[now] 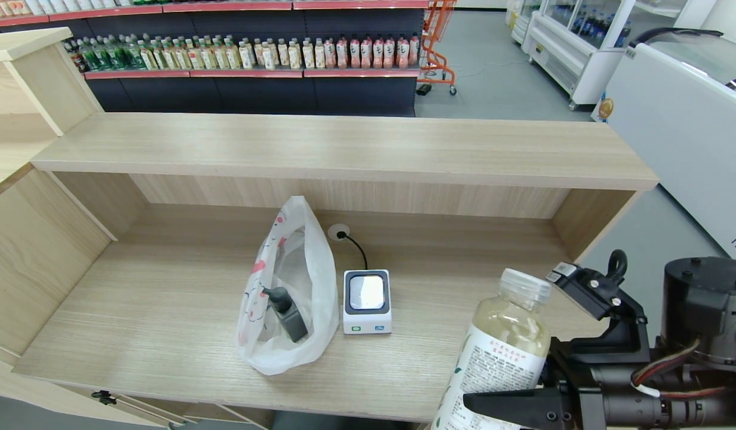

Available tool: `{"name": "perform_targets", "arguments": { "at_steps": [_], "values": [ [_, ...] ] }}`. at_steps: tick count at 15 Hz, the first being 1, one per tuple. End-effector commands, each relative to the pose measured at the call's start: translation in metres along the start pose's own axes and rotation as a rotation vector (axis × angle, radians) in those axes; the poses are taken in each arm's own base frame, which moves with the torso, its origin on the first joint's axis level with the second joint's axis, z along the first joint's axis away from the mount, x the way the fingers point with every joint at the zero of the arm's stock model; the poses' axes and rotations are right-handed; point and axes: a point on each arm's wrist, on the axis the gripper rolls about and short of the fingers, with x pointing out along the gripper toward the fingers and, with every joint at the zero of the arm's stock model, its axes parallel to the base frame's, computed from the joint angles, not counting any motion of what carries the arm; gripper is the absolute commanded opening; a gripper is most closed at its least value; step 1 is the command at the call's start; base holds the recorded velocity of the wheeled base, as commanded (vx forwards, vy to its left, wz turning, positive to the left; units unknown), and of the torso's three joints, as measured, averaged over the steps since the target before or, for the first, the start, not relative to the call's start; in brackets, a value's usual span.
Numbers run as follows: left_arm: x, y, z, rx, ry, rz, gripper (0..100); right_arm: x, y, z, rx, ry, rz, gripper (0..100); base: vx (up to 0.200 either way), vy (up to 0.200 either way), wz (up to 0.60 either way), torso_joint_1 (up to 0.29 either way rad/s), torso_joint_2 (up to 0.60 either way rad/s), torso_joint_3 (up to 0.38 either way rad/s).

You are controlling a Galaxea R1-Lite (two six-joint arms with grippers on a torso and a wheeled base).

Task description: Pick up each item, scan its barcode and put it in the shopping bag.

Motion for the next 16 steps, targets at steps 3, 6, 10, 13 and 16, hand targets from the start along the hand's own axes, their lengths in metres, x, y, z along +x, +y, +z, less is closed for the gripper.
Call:
{"name": "perform_targets", "arguments": {
  "at_steps": [3, 6, 10, 13, 16],
  "values": [
    [0.0, 0.0, 0.0, 0.0, -0.001, -0.001, 100, -0.0001, 0.0013, 0.0035, 0.021, -0.012, 0.005, 0, 0.0, 0.0, 0.0, 0.0, 0.0, 0.0],
    [0.0, 0.0, 0.0, 0.0, -0.001, 0.0, 100, 0.0, 0.0014, 0.0043, 0.031, -0.014, 0.007, 0, 0.0, 0.0, 0.0, 0.0, 0.0, 0.0],
    [0.0, 0.0, 0.0, 0.0, -0.001, 0.0, 100, 0.0009, 0.0002, 0.0032, 0.036, -0.008, 0.005, 0, 0.0, 0.0, 0.0, 0.0, 0.0, 0.0],
    [0.0, 0.0, 0.0, 0.0, -0.001, 0.0, 100, 0.0019, -0.0008, 0.0029, 0.039, -0.005, 0.004, 0, 0.0, 0.0, 0.0, 0.0, 0.0, 0.0],
    [0.0, 0.0, 0.0, 0.0, -0.001, 0.0, 100, 0.0068, -0.0009, 0.0059, 0.032, -0.006, 0.015, 0, 0.0, 0.0, 0.0, 0.0, 0.0, 0.0]
  ]
}}
